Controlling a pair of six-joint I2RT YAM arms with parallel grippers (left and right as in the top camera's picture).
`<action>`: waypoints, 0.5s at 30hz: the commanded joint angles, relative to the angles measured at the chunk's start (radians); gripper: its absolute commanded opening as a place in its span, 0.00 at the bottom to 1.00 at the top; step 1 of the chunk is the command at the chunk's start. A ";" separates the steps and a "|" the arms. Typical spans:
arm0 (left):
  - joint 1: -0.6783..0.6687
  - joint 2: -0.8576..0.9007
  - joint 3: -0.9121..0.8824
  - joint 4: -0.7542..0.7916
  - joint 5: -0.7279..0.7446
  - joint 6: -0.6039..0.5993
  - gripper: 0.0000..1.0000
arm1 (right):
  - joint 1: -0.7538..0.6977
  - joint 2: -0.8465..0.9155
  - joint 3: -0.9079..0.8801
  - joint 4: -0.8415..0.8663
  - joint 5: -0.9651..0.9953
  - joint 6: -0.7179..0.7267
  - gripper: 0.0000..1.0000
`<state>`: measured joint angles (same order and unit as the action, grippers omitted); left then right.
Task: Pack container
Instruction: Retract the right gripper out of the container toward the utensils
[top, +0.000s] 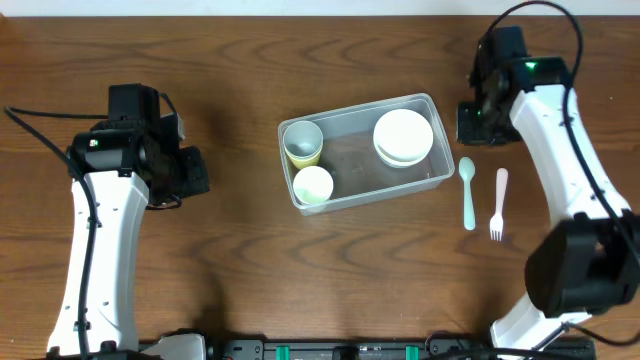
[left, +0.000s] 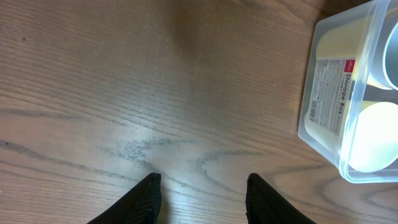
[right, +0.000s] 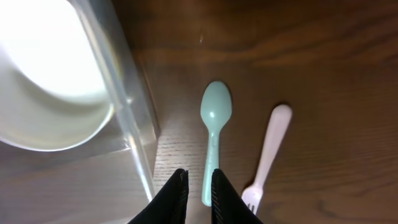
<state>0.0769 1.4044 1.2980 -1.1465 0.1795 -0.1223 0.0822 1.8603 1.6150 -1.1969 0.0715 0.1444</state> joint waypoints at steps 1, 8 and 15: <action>0.005 0.000 0.002 -0.003 -0.008 0.017 0.45 | -0.006 0.043 -0.026 -0.013 -0.035 -0.019 0.15; 0.005 0.000 0.002 -0.003 -0.008 0.018 0.45 | 0.000 0.060 -0.073 -0.023 -0.146 -0.098 0.15; 0.005 0.000 0.002 -0.003 -0.008 0.017 0.45 | 0.003 0.060 -0.073 -0.098 -0.304 -0.229 0.16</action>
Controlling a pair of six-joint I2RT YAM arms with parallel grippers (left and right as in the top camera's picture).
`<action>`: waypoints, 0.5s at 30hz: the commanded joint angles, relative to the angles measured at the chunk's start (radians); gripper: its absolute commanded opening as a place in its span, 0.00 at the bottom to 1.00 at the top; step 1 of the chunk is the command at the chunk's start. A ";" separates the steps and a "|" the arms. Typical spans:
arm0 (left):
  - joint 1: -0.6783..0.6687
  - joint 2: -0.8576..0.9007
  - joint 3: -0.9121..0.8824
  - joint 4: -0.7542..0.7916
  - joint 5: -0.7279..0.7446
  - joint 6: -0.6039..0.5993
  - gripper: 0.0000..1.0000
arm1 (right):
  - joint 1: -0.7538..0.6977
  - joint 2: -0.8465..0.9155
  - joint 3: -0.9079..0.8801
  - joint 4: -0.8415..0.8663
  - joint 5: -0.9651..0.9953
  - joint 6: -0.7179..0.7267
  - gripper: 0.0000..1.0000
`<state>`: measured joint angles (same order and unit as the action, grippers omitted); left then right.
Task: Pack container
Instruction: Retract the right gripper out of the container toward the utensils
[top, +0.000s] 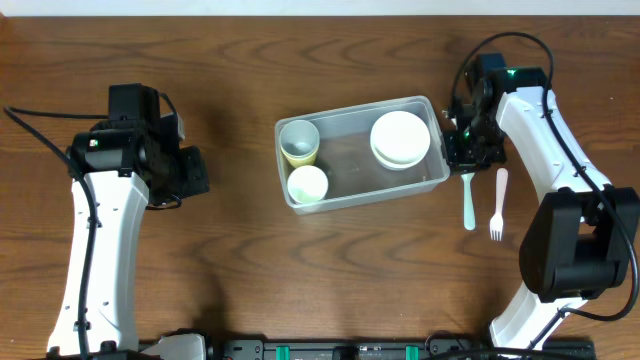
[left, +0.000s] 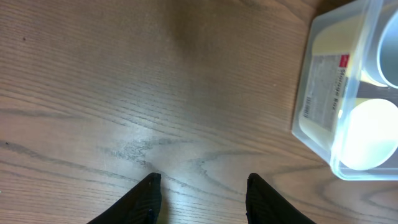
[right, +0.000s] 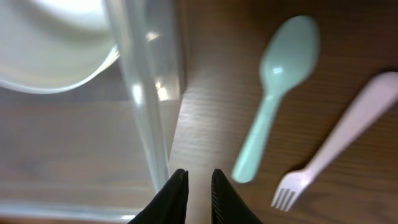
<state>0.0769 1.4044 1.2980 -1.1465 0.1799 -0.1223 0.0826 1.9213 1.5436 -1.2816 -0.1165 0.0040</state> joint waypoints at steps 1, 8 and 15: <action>0.005 0.000 0.002 -0.003 -0.008 0.018 0.45 | 0.003 -0.001 -0.002 -0.020 -0.132 -0.098 0.16; 0.005 0.000 0.002 -0.003 -0.008 0.017 0.45 | 0.003 -0.001 -0.002 -0.065 -0.166 -0.118 0.16; 0.005 0.000 0.002 -0.003 -0.008 0.017 0.45 | 0.003 -0.001 -0.002 -0.092 -0.265 -0.172 0.15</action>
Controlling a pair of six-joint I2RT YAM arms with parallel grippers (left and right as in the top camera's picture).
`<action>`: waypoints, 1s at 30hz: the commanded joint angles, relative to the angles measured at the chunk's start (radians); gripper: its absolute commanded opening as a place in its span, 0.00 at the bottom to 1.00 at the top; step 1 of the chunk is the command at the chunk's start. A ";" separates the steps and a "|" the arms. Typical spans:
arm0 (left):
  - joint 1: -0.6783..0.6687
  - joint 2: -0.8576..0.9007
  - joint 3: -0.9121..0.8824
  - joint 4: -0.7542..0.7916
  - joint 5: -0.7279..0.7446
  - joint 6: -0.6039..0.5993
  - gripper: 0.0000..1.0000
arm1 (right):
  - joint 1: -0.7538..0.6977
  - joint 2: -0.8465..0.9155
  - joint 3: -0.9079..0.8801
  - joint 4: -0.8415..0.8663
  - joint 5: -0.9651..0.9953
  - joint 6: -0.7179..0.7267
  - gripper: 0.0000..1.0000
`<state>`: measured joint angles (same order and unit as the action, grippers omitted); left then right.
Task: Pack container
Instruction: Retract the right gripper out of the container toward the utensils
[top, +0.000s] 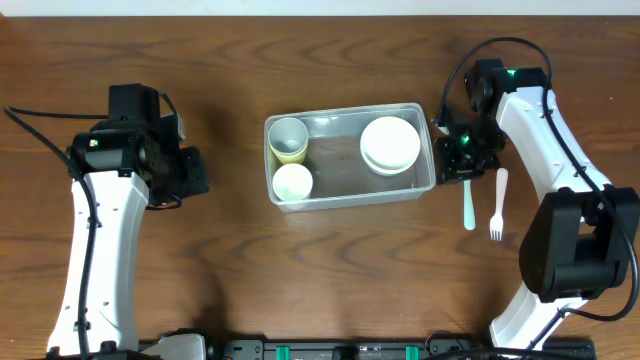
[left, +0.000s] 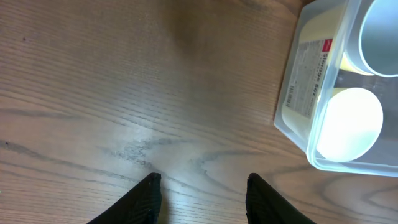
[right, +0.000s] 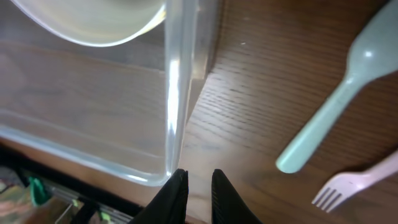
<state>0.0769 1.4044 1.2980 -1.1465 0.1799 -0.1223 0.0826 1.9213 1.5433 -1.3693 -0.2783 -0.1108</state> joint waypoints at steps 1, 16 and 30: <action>0.005 0.000 0.002 -0.003 -0.008 0.017 0.45 | 0.003 -0.001 -0.002 -0.007 -0.119 -0.067 0.15; 0.005 0.000 0.002 -0.004 -0.008 0.018 0.45 | -0.091 -0.060 0.013 0.093 0.296 0.388 0.16; 0.005 0.000 0.002 -0.005 -0.008 0.017 0.45 | -0.360 -0.487 0.001 -0.121 0.281 0.316 0.62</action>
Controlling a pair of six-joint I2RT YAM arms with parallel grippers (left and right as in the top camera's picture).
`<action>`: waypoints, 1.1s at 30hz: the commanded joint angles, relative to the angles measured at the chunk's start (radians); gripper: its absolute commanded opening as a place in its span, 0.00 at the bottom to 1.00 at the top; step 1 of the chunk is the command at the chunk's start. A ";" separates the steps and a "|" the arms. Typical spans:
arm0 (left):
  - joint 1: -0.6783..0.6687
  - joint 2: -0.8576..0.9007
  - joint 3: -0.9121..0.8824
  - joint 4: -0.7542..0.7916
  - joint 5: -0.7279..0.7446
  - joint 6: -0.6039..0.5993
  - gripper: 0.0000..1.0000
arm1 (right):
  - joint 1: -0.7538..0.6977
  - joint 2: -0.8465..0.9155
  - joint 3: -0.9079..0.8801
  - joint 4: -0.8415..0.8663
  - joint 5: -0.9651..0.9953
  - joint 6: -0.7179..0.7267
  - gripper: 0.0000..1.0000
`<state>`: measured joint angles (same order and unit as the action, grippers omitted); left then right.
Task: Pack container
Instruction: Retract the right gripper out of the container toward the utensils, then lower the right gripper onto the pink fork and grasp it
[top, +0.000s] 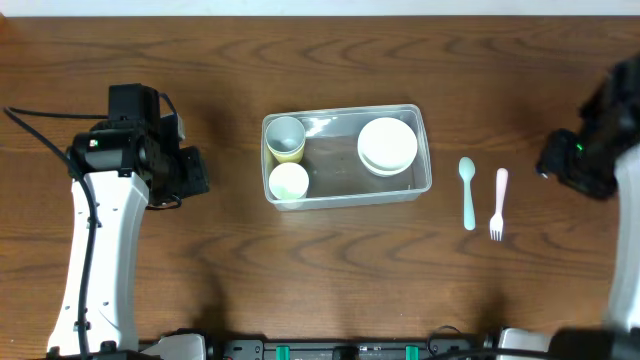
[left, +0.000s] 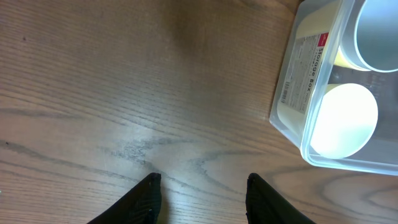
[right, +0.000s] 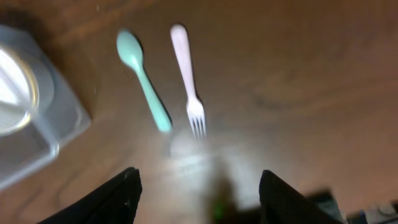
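Note:
A clear plastic container (top: 425, 170) lies mid-table, squared to the table edges, holding two cups (top: 287, 138) at its left end and stacked white bowls (top: 388, 146) at its right. To its right a mint spoon (top: 467, 190) and a pink fork (top: 497, 203) lie on the wood. My right gripper (right: 198, 193) is open, raised well away at the far right; its view shows the spoon (right: 143, 84), the fork (right: 188, 92) and the container corner (right: 37, 118), blurred. My left gripper (left: 200, 200) is open over bare wood left of the container (left: 298, 93).
Dark wooden table (top: 200, 270) all around. The right arm (top: 590, 150) sits at the right frame edge. The left arm (top: 120, 170) stands at the left, about a hand's width from the container.
My right gripper was shut, low against the container's right end; now it is open, lifted and far to the right. The container sits slightly further left and straighter.
The container lay tilted with my shut right gripper beside its right end above the spoon. At the following moments the gripper was against that end and the container stood further left and less tilted each time. Now it is square and the right gripper is away, open. The left arm stayed still.

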<state>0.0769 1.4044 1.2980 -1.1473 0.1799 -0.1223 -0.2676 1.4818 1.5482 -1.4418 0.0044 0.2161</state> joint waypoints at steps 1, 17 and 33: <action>0.005 0.000 0.002 -0.005 -0.008 0.017 0.45 | -0.010 -0.076 -0.018 -0.069 -0.002 -0.003 0.62; 0.005 0.000 0.002 -0.003 -0.008 0.017 0.45 | -0.012 -0.289 -0.590 0.352 -0.097 -0.058 0.91; 0.005 0.000 0.002 -0.011 -0.008 0.017 0.45 | -0.016 0.195 -0.600 0.658 -0.027 -0.060 0.84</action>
<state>0.0772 1.4044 1.2980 -1.1526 0.1795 -0.1223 -0.2703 1.6344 0.9524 -0.8021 -0.0433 0.1516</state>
